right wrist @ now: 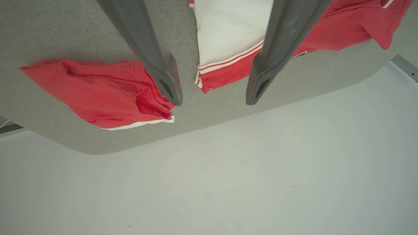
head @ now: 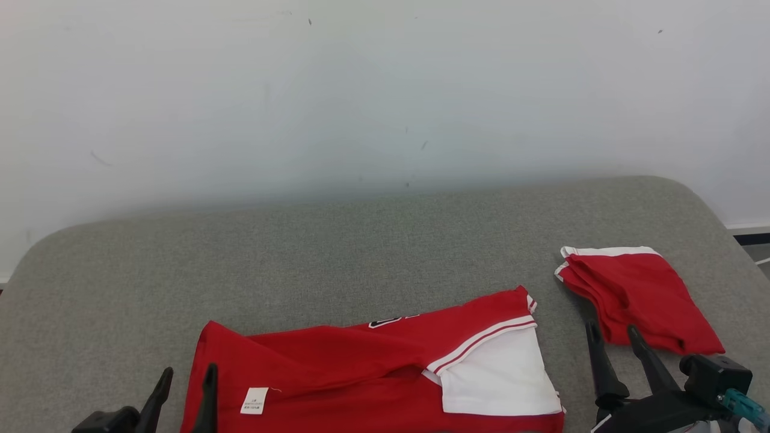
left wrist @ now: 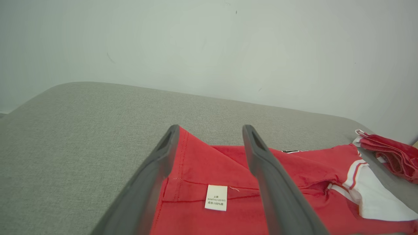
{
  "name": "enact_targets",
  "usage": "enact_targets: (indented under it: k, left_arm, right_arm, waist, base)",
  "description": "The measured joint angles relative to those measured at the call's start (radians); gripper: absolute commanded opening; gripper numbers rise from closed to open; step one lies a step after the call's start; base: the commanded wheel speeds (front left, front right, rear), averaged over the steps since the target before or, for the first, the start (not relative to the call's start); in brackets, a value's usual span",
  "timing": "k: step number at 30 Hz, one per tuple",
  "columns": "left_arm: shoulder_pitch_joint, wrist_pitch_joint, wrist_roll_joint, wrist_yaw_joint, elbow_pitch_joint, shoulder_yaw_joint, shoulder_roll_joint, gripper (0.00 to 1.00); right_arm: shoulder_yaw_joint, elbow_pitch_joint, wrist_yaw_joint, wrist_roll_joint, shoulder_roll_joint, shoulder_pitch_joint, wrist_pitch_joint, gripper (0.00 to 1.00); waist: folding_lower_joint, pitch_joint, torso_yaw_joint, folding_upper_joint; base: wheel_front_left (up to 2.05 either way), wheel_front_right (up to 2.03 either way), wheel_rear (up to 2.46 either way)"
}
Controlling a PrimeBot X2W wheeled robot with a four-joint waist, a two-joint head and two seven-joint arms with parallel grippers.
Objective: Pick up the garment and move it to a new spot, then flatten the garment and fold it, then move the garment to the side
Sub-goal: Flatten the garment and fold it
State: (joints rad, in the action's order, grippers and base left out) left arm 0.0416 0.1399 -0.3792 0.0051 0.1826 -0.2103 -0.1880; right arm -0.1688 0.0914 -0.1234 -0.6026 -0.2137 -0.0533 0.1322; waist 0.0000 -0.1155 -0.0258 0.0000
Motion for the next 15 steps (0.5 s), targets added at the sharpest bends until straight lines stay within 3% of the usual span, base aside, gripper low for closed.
enact_targets:
  k: [5, 15]
  left_arm:
    - [0.000, -0.016, 0.000, 0.007, -0.009, -0.001, 0.002, 1.00]
    - [-0.010, -0.044, 0.001, 0.011, -0.031, -0.032, 0.015, 1.00]
  right_arm:
    - [0.019, 0.023, -0.001, -0.010, 0.007, 0.005, -0.027, 1.00]
    - [0.013, 0.250, -0.001, -0.018, 0.002, 0.137, -0.264, 1.00]
  waist:
    - [0.0000, 0.007, 0.002, 0.0000]
    - [0.0000, 0.026, 0.027, 0.0000]
  base:
    - [0.00, 0.00, 0.00]
    - [0.00, 0.00, 0.00]
